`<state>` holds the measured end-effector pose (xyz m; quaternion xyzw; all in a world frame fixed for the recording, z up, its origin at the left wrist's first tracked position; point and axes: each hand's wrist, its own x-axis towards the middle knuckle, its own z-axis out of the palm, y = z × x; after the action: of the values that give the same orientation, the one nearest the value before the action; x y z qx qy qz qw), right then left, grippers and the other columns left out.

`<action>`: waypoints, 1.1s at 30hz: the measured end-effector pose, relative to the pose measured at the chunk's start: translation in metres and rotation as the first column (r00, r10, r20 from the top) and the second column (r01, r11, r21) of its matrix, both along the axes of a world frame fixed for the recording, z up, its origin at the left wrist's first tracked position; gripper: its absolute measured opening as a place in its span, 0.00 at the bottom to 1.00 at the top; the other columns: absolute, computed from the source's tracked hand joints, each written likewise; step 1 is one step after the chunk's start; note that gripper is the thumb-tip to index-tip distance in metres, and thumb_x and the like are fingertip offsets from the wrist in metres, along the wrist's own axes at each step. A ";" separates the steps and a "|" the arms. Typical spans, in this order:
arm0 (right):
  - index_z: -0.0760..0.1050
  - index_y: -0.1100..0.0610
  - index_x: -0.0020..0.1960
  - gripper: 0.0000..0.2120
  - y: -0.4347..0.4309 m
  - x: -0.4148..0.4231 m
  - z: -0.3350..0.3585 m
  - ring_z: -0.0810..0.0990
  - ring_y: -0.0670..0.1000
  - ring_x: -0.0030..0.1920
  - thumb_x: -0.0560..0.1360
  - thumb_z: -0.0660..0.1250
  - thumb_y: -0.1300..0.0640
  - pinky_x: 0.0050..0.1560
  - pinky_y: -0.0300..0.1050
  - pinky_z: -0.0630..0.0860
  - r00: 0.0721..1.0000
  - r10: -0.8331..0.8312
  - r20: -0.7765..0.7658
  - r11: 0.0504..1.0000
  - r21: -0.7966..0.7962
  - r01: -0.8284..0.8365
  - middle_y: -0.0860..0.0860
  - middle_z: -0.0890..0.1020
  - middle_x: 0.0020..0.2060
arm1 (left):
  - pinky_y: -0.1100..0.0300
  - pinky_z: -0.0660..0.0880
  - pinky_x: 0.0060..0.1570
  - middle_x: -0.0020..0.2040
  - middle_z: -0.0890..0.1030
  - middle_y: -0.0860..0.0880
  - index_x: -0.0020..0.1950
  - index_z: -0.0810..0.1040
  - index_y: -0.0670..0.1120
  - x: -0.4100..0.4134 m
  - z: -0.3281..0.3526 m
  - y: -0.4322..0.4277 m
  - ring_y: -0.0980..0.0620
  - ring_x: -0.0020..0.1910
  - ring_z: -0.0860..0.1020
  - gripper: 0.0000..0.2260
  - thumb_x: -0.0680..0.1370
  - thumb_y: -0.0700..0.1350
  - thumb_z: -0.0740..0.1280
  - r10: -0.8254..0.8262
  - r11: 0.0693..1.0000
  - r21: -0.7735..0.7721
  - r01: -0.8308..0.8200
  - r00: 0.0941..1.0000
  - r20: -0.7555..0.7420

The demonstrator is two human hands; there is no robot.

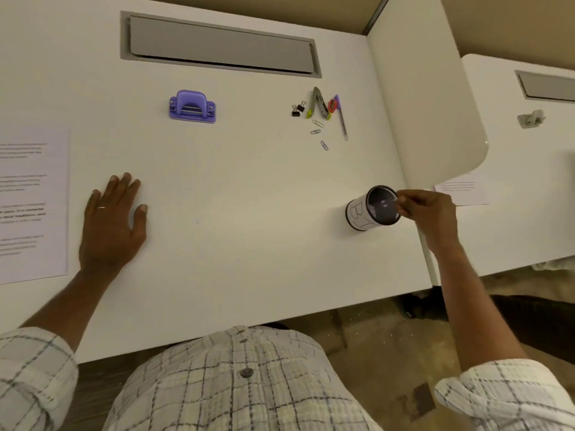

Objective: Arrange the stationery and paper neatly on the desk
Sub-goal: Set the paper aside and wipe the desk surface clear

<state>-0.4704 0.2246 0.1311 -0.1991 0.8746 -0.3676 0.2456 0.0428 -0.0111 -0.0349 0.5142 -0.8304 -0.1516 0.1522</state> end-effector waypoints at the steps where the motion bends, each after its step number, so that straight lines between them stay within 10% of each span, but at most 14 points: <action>1: 0.86 0.54 0.48 0.07 -0.001 0.001 0.001 0.85 0.53 0.42 0.73 0.72 0.63 0.59 0.55 0.81 1.000 0.011 -0.027 1.000 0.024 -0.010 0.57 0.87 0.42 | 0.45 0.52 0.81 0.81 0.63 0.47 0.80 0.64 0.45 0.000 0.000 0.000 0.49 0.82 0.58 0.26 0.83 0.53 0.53 0.000 1.000 -0.001 0.000 1.000 0.001; 11: 0.83 0.52 0.43 0.05 -0.012 0.012 0.010 0.78 0.34 0.33 0.69 0.76 0.53 0.35 0.23 0.68 0.920 0.130 -0.370 0.984 0.165 -0.073 0.42 0.82 0.33 | 0.46 0.50 0.81 0.81 0.63 0.48 0.80 0.65 0.44 -0.002 0.001 0.000 0.48 0.83 0.57 0.26 0.83 0.53 0.52 0.000 1.000 0.020 0.000 1.000 0.006; 17: 0.82 0.49 0.48 0.11 -0.010 0.015 0.003 0.82 0.41 0.39 0.70 0.68 0.62 0.44 0.41 0.78 0.909 0.260 -0.327 0.956 0.217 -0.195 0.45 0.84 0.46 | 0.46 0.50 0.81 0.81 0.63 0.49 0.80 0.65 0.44 -0.002 0.002 0.000 0.48 0.83 0.57 0.26 0.83 0.53 0.52 -0.002 1.000 0.029 0.002 1.000 0.002; 28: 0.77 0.54 0.66 0.19 -0.035 0.075 0.000 0.80 0.42 0.40 0.76 0.68 0.63 0.46 0.27 0.73 0.890 0.238 -0.389 0.956 -0.065 -0.285 0.50 0.80 0.41 | 0.45 0.52 0.81 0.81 0.64 0.48 0.79 0.65 0.46 -0.003 0.005 0.001 0.49 0.82 0.57 0.25 0.83 0.52 0.53 0.010 1.000 0.030 -0.009 1.000 -0.005; 33: 0.73 0.61 0.71 0.21 -0.048 0.105 -0.047 0.80 0.53 0.62 0.79 0.68 0.59 0.62 0.44 0.77 0.871 0.406 -0.275 0.911 0.041 -0.411 0.58 0.79 0.63 | 0.45 0.52 0.81 0.81 0.64 0.48 0.80 0.65 0.46 -0.002 0.004 0.001 0.49 0.82 0.58 0.25 0.83 0.52 0.53 0.007 1.000 0.019 -0.006 1.000 -0.007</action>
<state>-0.3650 0.1766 0.0842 -0.4312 0.8349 -0.2838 0.1909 0.0405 -0.0096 -0.0310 0.5178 -0.8266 -0.1609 0.1506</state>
